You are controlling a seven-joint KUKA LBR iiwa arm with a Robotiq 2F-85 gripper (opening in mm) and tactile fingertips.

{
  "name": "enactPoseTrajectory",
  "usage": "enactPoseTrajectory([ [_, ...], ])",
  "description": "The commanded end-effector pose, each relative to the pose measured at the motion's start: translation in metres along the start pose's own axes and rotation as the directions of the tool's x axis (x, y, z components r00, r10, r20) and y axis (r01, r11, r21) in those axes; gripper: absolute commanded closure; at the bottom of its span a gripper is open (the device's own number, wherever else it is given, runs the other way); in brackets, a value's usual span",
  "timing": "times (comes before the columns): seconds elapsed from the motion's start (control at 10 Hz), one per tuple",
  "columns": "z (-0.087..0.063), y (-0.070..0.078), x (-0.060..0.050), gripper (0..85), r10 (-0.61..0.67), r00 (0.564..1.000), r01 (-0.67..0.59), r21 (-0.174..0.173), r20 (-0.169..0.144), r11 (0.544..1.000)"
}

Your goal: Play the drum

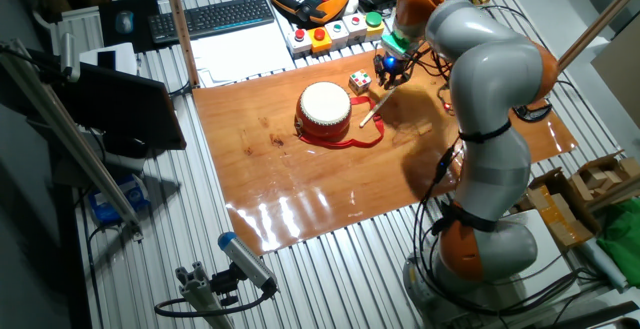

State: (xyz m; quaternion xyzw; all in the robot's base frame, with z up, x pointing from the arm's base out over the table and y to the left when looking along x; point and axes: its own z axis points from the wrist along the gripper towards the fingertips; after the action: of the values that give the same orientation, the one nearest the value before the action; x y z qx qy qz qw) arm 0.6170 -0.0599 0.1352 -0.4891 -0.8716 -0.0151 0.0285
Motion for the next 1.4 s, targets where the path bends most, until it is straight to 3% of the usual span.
enactPoseTrajectory([
  [0.0,-0.045,-0.003,0.009,84.3,-0.012,1.000,0.012,-0.007,0.000,1.000],
  [0.3,-0.058,-0.010,0.037,84.3,-0.085,0.996,0.086,-0.026,0.018,0.996],
  [0.5,-0.058,-0.014,0.050,84.3,-0.121,0.992,0.122,-0.038,0.029,0.992],
  [0.7,-0.058,-0.019,0.060,84.3,-0.174,0.983,0.175,-0.025,0.055,0.984],
  [1.0,-0.060,-0.023,0.062,84.3,-0.261,0.965,0.261,0.004,0.039,0.965],
  [1.3,-0.060,-0.024,0.063,84.3,-0.315,0.948,0.315,0.009,0.038,0.949],
])
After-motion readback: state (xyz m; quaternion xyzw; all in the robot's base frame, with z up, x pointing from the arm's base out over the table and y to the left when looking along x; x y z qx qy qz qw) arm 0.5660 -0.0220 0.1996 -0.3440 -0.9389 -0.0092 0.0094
